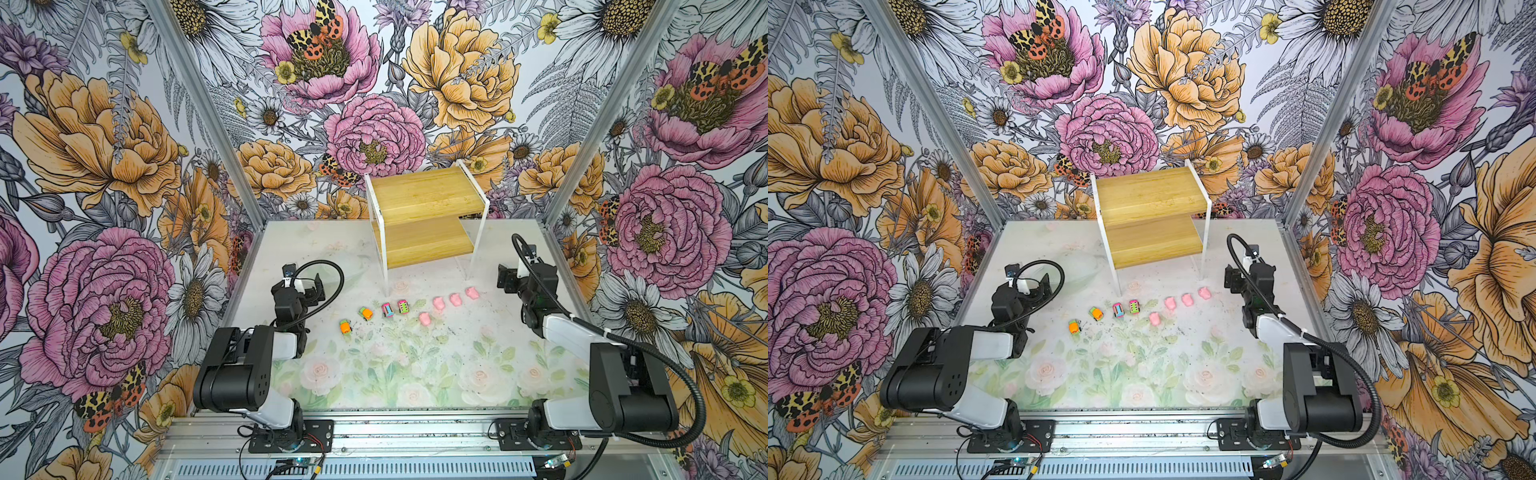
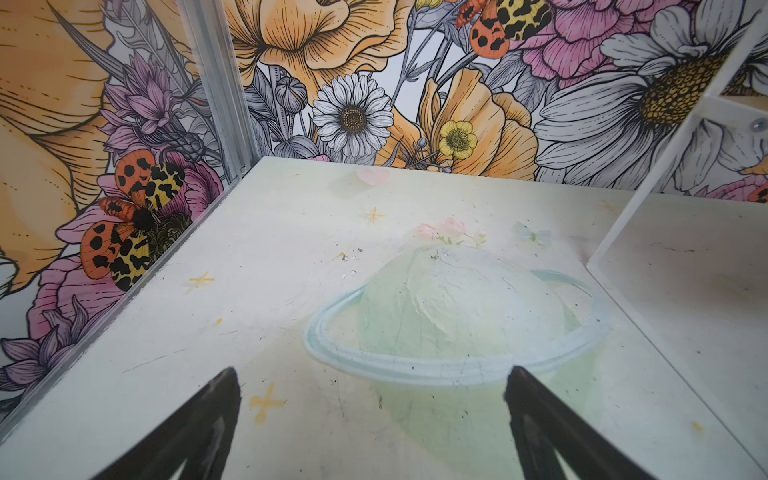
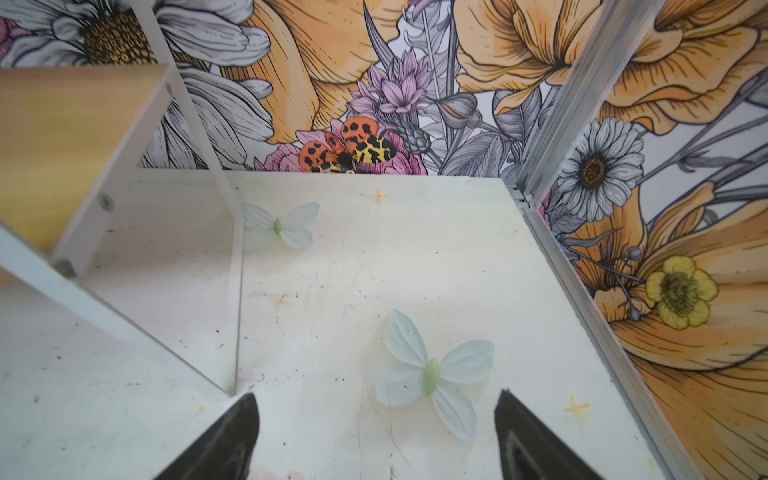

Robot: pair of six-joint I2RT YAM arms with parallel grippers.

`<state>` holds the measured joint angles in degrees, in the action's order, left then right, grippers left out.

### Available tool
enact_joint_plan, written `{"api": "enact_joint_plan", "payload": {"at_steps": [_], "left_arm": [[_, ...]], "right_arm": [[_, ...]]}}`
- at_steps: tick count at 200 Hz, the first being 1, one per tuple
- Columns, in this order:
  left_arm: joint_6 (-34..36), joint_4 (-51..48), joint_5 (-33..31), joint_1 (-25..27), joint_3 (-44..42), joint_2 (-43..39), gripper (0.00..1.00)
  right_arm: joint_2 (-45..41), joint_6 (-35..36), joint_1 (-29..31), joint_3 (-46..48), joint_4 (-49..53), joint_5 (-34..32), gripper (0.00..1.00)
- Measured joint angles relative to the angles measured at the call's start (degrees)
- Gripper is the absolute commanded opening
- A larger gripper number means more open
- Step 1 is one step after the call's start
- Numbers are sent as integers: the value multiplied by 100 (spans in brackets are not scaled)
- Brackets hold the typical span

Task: Place and organize the plastic toys onto the shelf
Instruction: 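Move the right gripper over the pink pig nearest the shelf, then lower the right gripper and close it on the pink pig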

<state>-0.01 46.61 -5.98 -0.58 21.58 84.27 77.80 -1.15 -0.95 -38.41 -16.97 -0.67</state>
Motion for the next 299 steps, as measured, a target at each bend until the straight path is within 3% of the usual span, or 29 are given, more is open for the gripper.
{"api": "enact_joint_plan", "payload": {"at_steps": [37,66,99,163,227,299], "left_arm": [[-407,-1613,103,155,719,-1438,99],[-826,-2166,92,820,767,-2057,99],[-1180,-2968,92,1394,691,-2094,99],[-2256,-3482,118,1425,490,-2096,99],[-2527,-3532,179,1434,492,-1735,99],[-2610,-3589,380,1394,658,-1259,99]], "right_arm": [[-413,129,0,-385,1071,466,84],[-251,422,0,-365,1681,931,76],[129,837,-17,-365,2107,1355,69],[1174,1241,-52,-990,3042,2310,62],[1598,1283,22,-1276,3370,2736,59],[2090,1281,216,-1670,3412,2752,55]]}}
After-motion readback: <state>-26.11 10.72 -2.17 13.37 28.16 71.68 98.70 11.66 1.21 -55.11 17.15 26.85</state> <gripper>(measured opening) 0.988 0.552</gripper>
